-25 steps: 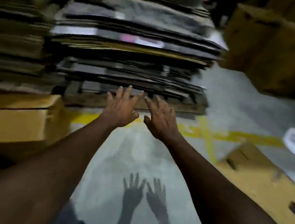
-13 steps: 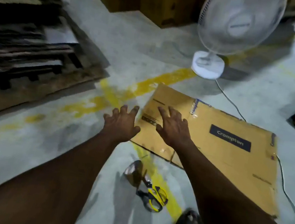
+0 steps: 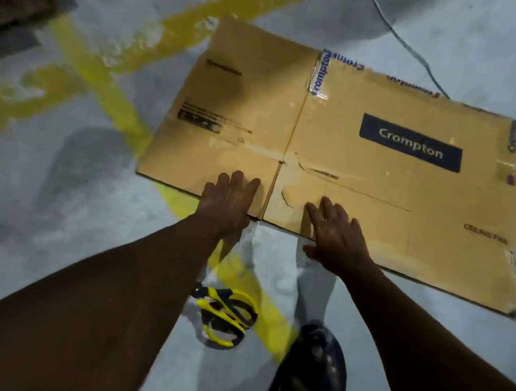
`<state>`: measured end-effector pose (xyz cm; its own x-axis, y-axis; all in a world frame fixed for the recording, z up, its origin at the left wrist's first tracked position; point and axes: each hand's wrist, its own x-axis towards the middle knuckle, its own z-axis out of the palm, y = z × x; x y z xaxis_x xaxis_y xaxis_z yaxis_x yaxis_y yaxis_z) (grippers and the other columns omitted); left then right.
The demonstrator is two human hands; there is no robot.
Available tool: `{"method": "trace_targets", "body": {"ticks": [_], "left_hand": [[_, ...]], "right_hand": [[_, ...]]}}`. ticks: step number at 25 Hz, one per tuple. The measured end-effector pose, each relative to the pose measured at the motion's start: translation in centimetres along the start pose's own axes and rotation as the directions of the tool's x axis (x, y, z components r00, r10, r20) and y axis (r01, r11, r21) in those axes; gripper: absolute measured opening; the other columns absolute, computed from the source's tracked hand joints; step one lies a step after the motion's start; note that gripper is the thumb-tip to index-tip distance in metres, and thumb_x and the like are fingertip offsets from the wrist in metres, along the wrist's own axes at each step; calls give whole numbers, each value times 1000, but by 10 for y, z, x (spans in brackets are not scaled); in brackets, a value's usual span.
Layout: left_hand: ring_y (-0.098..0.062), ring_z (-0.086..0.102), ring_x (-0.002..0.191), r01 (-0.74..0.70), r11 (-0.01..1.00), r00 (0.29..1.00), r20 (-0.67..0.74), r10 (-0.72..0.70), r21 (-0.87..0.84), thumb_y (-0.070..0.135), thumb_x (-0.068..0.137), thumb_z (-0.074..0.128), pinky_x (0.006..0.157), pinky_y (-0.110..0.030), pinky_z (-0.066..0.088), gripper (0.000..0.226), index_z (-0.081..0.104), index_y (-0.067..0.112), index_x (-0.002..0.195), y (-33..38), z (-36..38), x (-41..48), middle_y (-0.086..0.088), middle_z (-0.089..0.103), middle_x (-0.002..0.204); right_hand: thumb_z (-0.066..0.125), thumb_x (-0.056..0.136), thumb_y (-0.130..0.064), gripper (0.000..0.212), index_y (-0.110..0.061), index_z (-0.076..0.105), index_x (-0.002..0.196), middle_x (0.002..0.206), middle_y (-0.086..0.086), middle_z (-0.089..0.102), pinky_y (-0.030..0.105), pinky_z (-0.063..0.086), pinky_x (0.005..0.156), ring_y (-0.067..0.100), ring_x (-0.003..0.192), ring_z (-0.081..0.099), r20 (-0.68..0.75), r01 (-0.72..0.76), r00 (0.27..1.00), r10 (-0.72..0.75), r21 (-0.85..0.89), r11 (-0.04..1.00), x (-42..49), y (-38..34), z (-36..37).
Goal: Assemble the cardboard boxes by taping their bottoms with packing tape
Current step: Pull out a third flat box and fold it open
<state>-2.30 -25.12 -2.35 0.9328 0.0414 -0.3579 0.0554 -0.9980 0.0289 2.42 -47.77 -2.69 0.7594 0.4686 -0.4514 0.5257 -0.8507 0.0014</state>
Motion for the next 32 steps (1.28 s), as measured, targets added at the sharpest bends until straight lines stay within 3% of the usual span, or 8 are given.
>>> {"method": "trace_targets", "body": {"ticks": [3,7,11,13,17,21,24,32], "left_hand": [[-45,19,137,-89,988,995,61,81,129,53,83,62,104,-56,32,89,10,28,151,-5,20,18,-17,7,156],[-48,27,131,-197,944,978,-13,208,266,43,93,52,97,-55,42,73,10,25,150,-14,19,22,-23,12,154],[-59,23,134,-340,848,939,99,329,406,13,103,21,98,-52,43,56,-5,12,153,-9,6,11,-35,4,153],[-63,29,129,-375,797,924,116,365,474,12,104,15,94,-54,46,53,-6,8,152,-6,3,9,-40,6,151],[-62,48,112,-302,832,952,101,289,465,5,101,29,79,-54,51,52,7,8,149,6,-11,17,-42,28,142],[-35,63,95,-223,889,967,-23,252,400,10,97,45,63,-36,41,44,32,8,139,10,-48,20,-15,62,115],[-30,63,99,-238,881,963,-17,268,409,8,97,44,63,-32,35,27,51,11,122,-2,-87,13,-10,64,113],[-36,63,93,-177,938,942,-224,248,297,17,90,57,61,-34,41,16,58,12,106,-93,-205,-55,-14,65,102]], "right_hand": [[67,87,-43,84,-17,24,154,161,18,16,53,33,108,39,144,23,-88,86,992,-88,-30,996,-2,15,15],[79,76,-29,62,-7,53,129,132,22,54,46,51,79,41,110,55,-210,126,967,-145,-97,987,-6,33,17],[70,76,-9,38,-3,60,113,104,19,60,36,46,47,40,83,58,-263,127,952,-158,-131,983,-8,21,23],[65,78,-2,35,0,59,112,102,22,59,37,45,42,42,79,58,-317,112,935,-159,-163,980,-7,17,29],[56,91,-3,31,-2,51,121,110,23,54,46,53,59,42,87,57,-328,61,937,-122,-189,980,-10,11,26],[71,85,-22,62,-17,39,138,126,18,51,52,47,86,42,105,54,-267,-166,950,164,14,986,-7,21,-3],[46,98,-14,38,-20,46,135,129,12,59,53,44,96,36,113,57,-302,-207,926,227,95,974,-7,19,-37],[43,95,-3,40,-21,55,128,127,8,61,46,36,101,31,118,54,-492,-163,834,249,212,964,-43,-62,-175]]}}
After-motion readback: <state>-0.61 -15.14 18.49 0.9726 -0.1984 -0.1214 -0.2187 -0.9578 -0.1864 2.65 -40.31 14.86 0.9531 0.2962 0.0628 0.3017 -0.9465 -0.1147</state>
